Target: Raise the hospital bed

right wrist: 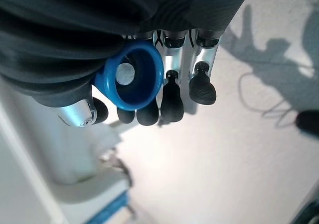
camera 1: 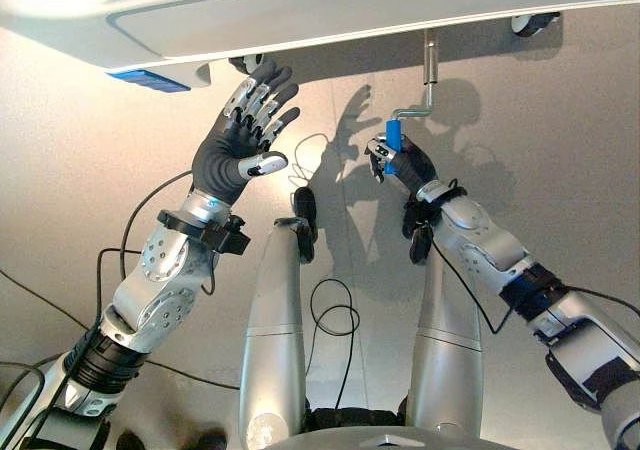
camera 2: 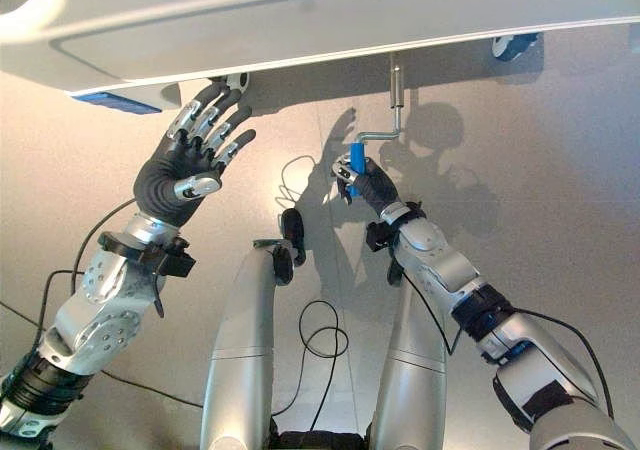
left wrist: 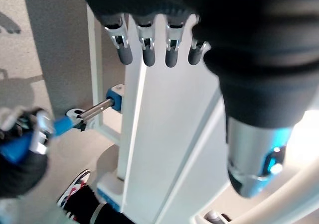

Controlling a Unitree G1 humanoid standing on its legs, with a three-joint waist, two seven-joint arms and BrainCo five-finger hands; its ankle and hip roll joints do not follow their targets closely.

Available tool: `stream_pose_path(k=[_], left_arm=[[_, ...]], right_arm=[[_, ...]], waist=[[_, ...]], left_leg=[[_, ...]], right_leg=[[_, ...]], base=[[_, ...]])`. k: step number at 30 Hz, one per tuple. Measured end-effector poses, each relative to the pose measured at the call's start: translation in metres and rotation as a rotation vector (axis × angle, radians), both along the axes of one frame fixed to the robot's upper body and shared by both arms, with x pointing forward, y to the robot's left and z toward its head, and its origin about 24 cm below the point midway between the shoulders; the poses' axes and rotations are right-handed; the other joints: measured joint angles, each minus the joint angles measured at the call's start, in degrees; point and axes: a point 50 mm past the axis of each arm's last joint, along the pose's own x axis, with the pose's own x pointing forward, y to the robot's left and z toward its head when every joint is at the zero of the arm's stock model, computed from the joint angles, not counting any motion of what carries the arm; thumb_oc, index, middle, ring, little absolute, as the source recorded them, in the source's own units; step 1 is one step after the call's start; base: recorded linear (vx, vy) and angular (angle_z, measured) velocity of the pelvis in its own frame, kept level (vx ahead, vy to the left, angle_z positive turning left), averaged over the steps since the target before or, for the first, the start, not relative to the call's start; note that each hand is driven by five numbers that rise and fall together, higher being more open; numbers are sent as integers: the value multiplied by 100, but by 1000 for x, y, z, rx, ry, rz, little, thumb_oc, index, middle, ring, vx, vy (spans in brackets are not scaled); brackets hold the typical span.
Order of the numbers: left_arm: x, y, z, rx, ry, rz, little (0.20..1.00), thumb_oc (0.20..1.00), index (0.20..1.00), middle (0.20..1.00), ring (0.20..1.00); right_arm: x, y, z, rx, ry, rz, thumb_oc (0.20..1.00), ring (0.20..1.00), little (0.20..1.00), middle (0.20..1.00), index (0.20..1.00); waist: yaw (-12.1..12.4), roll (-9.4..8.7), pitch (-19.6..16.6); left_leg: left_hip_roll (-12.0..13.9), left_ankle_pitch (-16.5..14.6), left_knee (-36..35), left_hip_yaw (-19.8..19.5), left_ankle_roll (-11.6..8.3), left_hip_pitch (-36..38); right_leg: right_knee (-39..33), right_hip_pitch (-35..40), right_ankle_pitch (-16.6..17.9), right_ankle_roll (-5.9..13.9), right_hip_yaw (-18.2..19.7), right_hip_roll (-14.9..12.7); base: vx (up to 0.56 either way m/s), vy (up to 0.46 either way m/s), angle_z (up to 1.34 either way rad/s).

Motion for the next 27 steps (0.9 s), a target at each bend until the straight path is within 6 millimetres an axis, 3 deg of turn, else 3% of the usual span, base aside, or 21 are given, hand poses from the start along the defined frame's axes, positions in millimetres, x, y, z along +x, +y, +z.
stream_pose_path(k=[14, 18, 27], left_arm=[[-1, -11, -5, -11, 20, -47, 1000, 1000, 1000, 1000, 1000], [-1, -17, -6, -8, 34, -90, 1000, 1000, 1000, 1000, 1000], [-1, -32, 0, 12, 9, -194, 1000, 1000, 1000, 1000, 1000]], right_arm=[[37, -14, -20, -240, 92, -185, 200, 200, 200, 200, 200], [46, -29, -27, -257, 161, -284, 200, 200, 200, 200, 200], [47, -71, -35, -227, 242, -434, 200, 200, 200, 200, 200]], waist=[[216, 17, -2], [240, 18, -2], [274, 20, -2]], left_leg=[[-21, 5, -57, -37, -9, -30], [-44, 6, -72, -38, -6, -38], [-52, 4, -82, 11, -4, -120]], right_leg=[[-37, -22, -21, -1, -32, -25], [-56, -28, -18, 6, -25, -35], [-38, -159, -15, 8, 27, -40]], base=[[0, 2, 0], [0, 0, 0], [0, 0, 0]])
